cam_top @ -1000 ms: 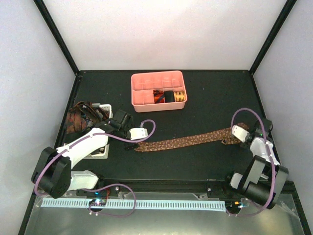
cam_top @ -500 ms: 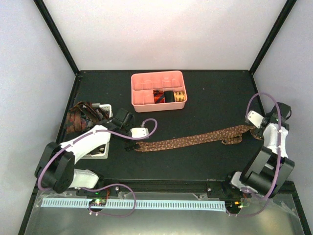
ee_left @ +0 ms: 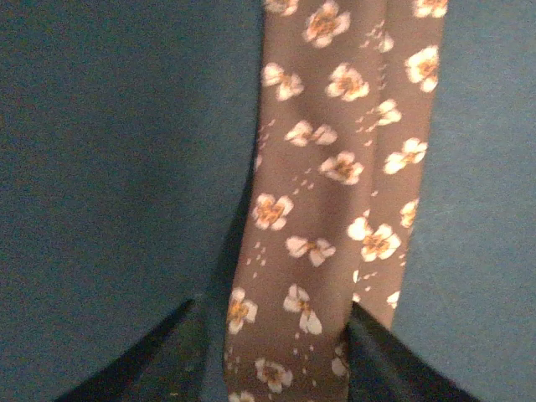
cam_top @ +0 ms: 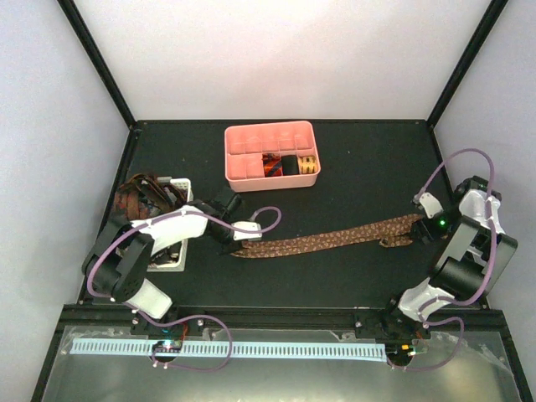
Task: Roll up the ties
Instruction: Adjust the tie at the center of the board.
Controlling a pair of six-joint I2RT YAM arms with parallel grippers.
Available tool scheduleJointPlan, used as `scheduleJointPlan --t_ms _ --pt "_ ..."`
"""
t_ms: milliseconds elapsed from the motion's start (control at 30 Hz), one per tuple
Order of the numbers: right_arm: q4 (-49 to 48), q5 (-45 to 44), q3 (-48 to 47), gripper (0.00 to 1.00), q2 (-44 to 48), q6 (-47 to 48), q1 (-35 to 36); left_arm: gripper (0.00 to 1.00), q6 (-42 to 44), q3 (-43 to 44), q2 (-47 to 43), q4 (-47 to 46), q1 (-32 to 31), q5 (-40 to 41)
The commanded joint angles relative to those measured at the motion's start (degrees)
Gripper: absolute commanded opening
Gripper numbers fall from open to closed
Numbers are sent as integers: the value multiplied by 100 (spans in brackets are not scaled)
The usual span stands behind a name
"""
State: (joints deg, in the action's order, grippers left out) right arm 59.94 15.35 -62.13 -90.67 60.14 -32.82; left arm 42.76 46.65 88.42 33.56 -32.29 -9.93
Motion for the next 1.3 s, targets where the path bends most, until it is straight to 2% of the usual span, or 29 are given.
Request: scheduleJointPlan --t_ms 0,133,333,467,567,667,767,867,1067,1133,1233,1267 --pt "15 373 442 68 143 -1011 -5 30 -109 -59 -161 -74 362 472" --pt "-553 606 865 68 226 -1561 8 26 -179 -108 -119 -80 489 271" --pt "-1761 403 1422 64 302 -1887 29 21 -194 -186 -57 -193 525 350" --pt "-2648 200 1840 50 634 -2112 42 17 -157 -224 -116 -181 615 415" --pt "-3110 152 2148 32 1124 -2230 39 14 -104 -252 -142 -160 679 432" --pt "-3216 114 2233 19 1557 -2086 41 14 -97 -236 -118 -157 700 423" --pt "-3190 36 2141 9 1954 -1776 39 13 -99 -212 -109 -158 707 407" --pt "-3314 -178 1975 4 2272 -1384 40 13 -86 -222 -106 -157 711 434" --pt "-3625 0 1851 6 2653 -543 143 13 -66 -236 -91 -176 731 464" --pt "-3426 68 1828 21 2582 -397 256 13 -53 -236 -73 -175 738 495" --pt "-2105 419 1340 53 2091 48 286 13 -40 -252 -101 -179 763 530" --pt "-1705 444 1211 60 1853 241 285 13 -41 -258 -114 -197 768 514"
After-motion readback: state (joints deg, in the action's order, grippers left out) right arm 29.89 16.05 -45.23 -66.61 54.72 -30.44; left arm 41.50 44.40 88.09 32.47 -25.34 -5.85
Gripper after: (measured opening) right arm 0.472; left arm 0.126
